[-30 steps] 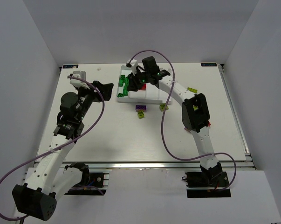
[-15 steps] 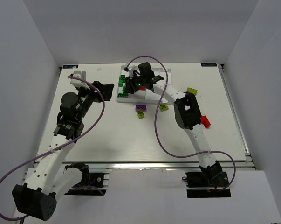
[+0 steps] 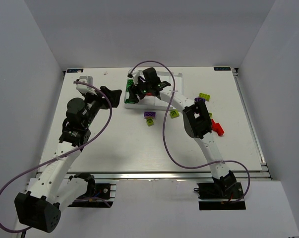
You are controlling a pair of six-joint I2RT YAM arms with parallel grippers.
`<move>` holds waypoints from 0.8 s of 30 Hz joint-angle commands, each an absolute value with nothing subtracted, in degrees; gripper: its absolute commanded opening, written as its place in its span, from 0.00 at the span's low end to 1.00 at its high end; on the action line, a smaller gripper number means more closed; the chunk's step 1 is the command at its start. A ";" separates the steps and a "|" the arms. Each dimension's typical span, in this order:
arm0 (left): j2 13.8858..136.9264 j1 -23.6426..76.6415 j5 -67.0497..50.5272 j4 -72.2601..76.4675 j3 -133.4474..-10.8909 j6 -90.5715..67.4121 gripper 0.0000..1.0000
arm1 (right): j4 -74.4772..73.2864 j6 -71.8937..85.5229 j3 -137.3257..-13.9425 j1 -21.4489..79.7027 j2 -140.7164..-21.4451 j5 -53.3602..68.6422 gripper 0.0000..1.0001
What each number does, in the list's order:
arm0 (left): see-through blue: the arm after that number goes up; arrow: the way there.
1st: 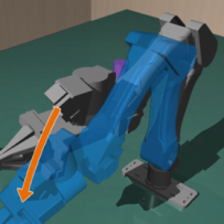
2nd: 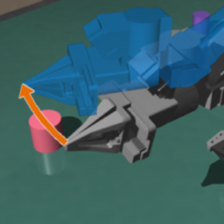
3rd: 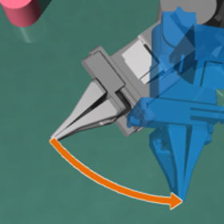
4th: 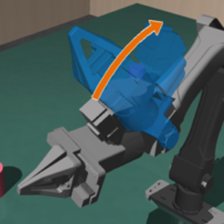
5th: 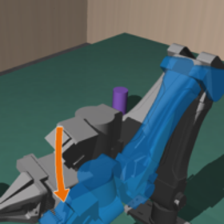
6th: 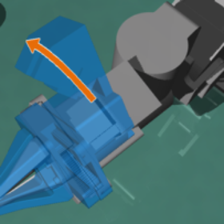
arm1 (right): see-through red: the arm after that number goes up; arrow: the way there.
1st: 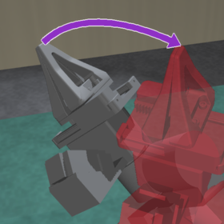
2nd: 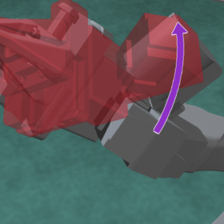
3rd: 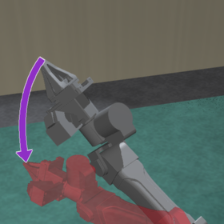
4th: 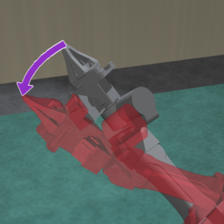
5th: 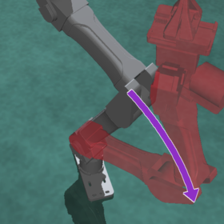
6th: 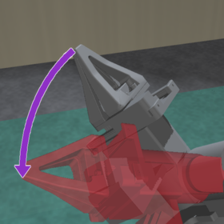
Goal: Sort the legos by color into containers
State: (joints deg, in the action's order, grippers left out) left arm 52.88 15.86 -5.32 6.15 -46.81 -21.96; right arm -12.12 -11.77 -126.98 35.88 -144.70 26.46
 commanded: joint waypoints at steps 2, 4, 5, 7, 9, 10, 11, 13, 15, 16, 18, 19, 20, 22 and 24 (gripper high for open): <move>54.40 15.38 -5.62 7.03 -46.14 -23.73 0.98 | -17.65 -16.51 -128.07 35.68 -135.64 23.56 0.72; 55.19 15.38 -6.41 7.21 -46.06 -23.99 0.98 | -16.80 -18.54 -118.35 35.51 -125.90 20.14 0.77; 55.46 15.38 -7.03 7.38 -45.97 -24.43 0.98 | -14.61 -18.81 -112.82 34.99 -121.51 18.56 0.79; 55.81 15.38 -9.05 8.34 -45.79 -25.05 0.97 | -5.86 -17.33 -94.46 33.93 -107.89 16.09 0.89; 55.99 15.38 -12.46 10.27 -45.18 -25.84 0.91 | -2.21 -13.91 -79.55 32.35 -95.70 12.07 0.89; 56.07 15.38 -13.35 11.07 -44.74 -26.19 0.87 | -3.15 -14.58 -76.32 31.91 -92.58 12.39 0.89; 56.34 15.38 -14.49 11.86 -44.04 -27.24 0.82 | -5.25 -16.33 -73.94 30.95 -89.59 13.78 0.89; 56.95 15.47 -18.60 13.70 -43.68 -27.77 0.61 | -10.52 -18.72 -68.85 30.24 -83.08 13.36 0.77; 58.44 15.47 -20.12 13.80 -43.59 -28.39 0.35 | -18.96 -19.42 -65.76 27.00 -77.55 16.42 0.59; 59.14 15.56 -21.52 13.45 -43.77 -28.39 0.32 | -21.25 -19.25 -62.09 25.68 -75.95 17.13 0.53; 60.99 15.56 -22.41 12.83 -44.47 -28.21 0.32 | -26.96 -21.08 -58.64 21.90 -71.48 17.32 0.46; 61.61 15.56 -23.54 12.57 -44.91 -28.30 0.39 | -28.20 -24.05 -55.32 21.01 -70.24 16.18 0.48; 62.57 15.56 -24.34 12.48 -45.35 -28.39 0.45 | -30.13 -26.17 -53.98 19.09 -68.83 15.39 0.52; 63.10 15.64 -25.66 11.43 -46.40 -28.30 0.59 | -32.60 -33.18 -52.13 16.19 -66.36 13.63 0.67; 62.67 15.56 -25.66 11.25 -46.41 -27.86 0.62 | -34.35 -36.90 -50.19 14.25 -65.48 12.83 0.74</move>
State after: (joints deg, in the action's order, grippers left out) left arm 63.83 15.57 -22.39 11.22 -44.07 -28.23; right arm -28.01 -27.44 -51.05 16.75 -68.36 14.44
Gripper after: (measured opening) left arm 0.609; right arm 0.713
